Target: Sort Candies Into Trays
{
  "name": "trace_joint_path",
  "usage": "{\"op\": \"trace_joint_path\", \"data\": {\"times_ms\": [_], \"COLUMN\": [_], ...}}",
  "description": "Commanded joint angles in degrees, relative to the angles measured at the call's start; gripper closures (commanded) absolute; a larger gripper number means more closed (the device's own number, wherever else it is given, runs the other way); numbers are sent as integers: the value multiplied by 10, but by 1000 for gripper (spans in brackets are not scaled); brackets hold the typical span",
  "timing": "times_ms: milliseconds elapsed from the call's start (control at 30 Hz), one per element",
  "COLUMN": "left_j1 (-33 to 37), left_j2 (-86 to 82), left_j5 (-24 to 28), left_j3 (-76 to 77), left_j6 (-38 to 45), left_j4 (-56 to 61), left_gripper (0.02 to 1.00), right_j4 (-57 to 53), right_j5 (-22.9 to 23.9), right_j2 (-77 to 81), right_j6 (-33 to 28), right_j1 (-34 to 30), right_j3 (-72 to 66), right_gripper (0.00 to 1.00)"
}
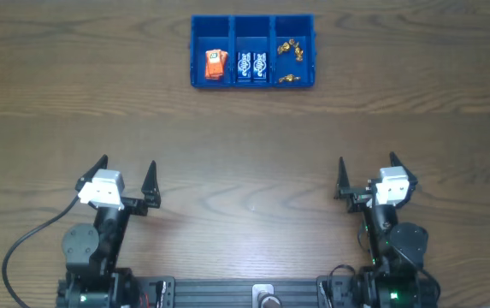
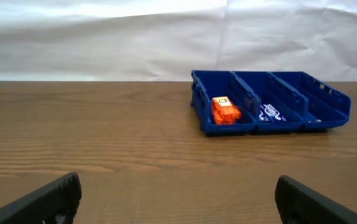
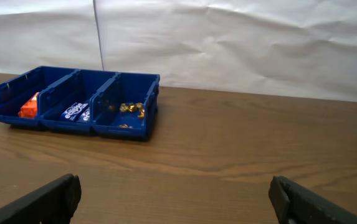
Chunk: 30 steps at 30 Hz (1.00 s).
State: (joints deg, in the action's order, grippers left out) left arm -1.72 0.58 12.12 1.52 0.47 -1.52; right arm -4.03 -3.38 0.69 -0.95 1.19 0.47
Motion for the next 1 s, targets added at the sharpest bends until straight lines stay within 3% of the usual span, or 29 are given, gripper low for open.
{"op": "trace_joint_path", "data": {"times_ms": [33,1000], "left_j1": [-2,-2], "left_j2": [-4,-4], "left_j5": [10,10], "left_j3": [-12,-12], "left_j6": [9,8], "left_j4": [-17,-17], "left_gripper": [20,20], "right_j4": [-6,-6], "right_j5": [3,3], "right_j2": [-4,-4], "right_j6": [-7,-7], "right_j1": [-3,-3], "right_j3": [0,0], "right_gripper": [3,3]}}
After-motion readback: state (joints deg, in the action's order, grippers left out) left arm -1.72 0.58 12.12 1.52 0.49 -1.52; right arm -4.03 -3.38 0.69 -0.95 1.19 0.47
